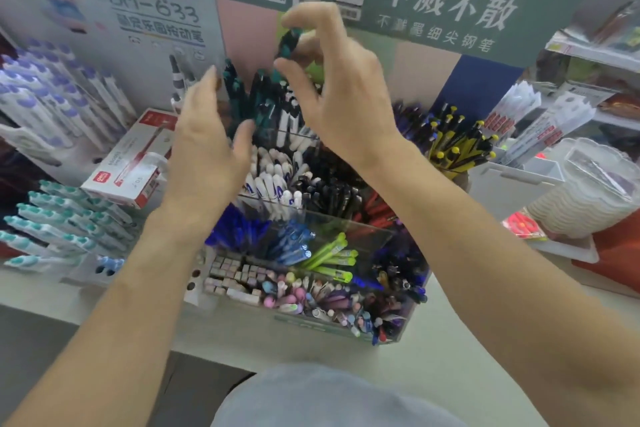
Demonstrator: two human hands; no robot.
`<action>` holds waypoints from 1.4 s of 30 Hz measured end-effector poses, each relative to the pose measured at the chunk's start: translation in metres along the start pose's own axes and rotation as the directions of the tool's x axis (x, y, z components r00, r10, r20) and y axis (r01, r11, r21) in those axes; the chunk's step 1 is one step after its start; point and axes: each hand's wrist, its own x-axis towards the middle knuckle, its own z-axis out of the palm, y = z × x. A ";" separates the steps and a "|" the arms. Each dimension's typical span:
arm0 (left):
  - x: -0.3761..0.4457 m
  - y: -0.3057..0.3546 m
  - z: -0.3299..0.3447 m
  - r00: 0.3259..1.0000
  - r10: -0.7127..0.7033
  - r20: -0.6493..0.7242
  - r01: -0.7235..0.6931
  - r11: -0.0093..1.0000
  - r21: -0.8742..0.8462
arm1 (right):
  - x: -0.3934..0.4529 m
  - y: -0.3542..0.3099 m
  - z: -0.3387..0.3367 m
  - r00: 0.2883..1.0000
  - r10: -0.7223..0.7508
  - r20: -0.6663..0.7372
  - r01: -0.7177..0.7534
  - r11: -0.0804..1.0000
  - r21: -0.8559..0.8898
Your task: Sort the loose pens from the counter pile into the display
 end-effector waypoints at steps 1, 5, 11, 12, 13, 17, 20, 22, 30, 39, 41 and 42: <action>0.004 -0.001 0.001 1.000 0.027 -0.009 -0.027 1.000 0.000 | 0.004 0.006 0.008 0.998 0.020 0.054 -0.018 0.999 -0.046; 0.015 -0.008 0.005 0.995 0.097 -0.015 -0.097 0.995 0.016 | -0.001 0.015 0.028 0.981 0.058 0.185 -0.022 0.981 -0.191; 0.027 -0.017 0.013 0.924 0.360 0.129 -0.374 0.921 0.108 | -0.007 0.007 0.023 0.940 -0.001 0.340 0.168 0.871 -0.461; 0.028 -0.016 0.017 0.914 0.385 0.130 -0.400 0.909 0.120 | -0.010 0.004 0.018 0.947 0.007 0.320 0.153 0.867 -0.475; 0.030 -0.015 0.019 0.908 0.405 0.109 -0.417 0.902 0.115 | -0.017 0.001 0.011 0.961 0.035 0.274 0.106 0.870 -0.481; 0.046 -0.020 0.024 0.879 0.474 -0.059 -0.465 0.877 0.121 | -0.058 -0.008 -0.022 0.980 0.201 0.012 -0.171 0.863 -0.475; 0.054 -0.018 0.027 0.930 0.330 -0.165 -0.313 0.942 0.121 | -0.085 -0.002 -0.051 0.936 0.309 -0.171 -0.351 0.759 -0.548; 0.050 -0.010 0.034 0.940 0.303 -0.156 -0.283 0.950 0.135 | -0.100 0.006 -0.068 0.872 0.419 -0.252 -0.486 0.684 -0.545; 0.034 -0.004 0.038 0.898 0.439 0.046 -0.441 0.891 0.108 | -0.111 0.033 -0.054 0.931 0.310 -0.194 -0.364 0.834 -0.414; 0.030 0.007 0.024 0.894 0.429 0.128 -0.446 0.877 0.178 | -0.101 0.039 -0.076 0.939 0.333 -0.083 -0.327 0.797 -0.507; 0.031 0.013 0.015 0.903 0.410 0.127 -0.428 0.883 0.194 | -0.094 0.030 -0.095 0.927 0.368 -0.076 -0.366 0.842 -0.397; 0.029 0.016 0.011 0.912 0.392 0.125 -0.409 0.895 0.177 | -0.093 0.027 -0.105 0.925 0.365 -0.103 -0.378 0.862 -0.338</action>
